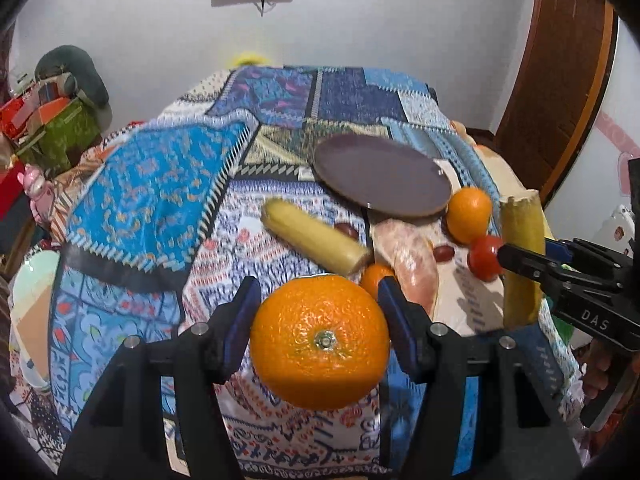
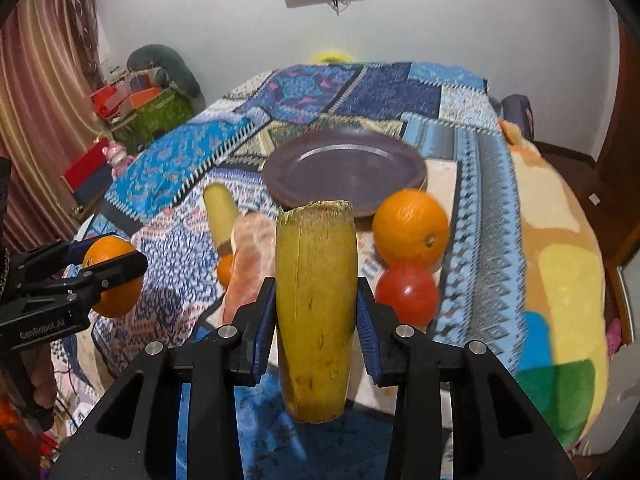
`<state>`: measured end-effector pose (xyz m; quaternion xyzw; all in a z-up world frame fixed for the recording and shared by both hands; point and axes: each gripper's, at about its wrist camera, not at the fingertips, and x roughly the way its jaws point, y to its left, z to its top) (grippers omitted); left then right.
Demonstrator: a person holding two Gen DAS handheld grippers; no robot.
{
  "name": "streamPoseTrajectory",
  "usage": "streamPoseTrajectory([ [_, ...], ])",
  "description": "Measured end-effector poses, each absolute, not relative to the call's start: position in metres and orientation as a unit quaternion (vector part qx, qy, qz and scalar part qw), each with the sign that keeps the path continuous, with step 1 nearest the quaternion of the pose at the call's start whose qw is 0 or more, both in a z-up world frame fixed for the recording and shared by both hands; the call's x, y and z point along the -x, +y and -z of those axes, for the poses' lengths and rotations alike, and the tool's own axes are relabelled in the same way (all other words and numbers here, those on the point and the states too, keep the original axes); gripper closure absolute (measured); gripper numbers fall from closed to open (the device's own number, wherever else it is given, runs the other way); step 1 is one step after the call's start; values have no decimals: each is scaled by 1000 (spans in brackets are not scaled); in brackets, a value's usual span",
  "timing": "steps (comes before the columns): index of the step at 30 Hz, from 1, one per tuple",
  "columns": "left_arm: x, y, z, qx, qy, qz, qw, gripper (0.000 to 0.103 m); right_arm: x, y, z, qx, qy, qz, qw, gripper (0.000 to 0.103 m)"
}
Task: Organize fruits
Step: 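Carry the orange with the left gripper while the right gripper carries the corn cob to the purple plate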
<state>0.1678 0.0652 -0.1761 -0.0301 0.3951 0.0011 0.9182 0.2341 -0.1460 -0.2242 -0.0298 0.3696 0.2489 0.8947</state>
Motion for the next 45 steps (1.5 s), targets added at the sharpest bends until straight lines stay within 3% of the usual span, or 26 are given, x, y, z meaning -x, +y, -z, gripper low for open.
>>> streamPoseTrajectory([
  [24,-236,58,125,17,322,1,946,43,-284,-157,178,33,299,-222,927,69],
  [45,-336,49,175,10,362,0,932,43,-368,-137,204,63,337,-221,913,69],
])
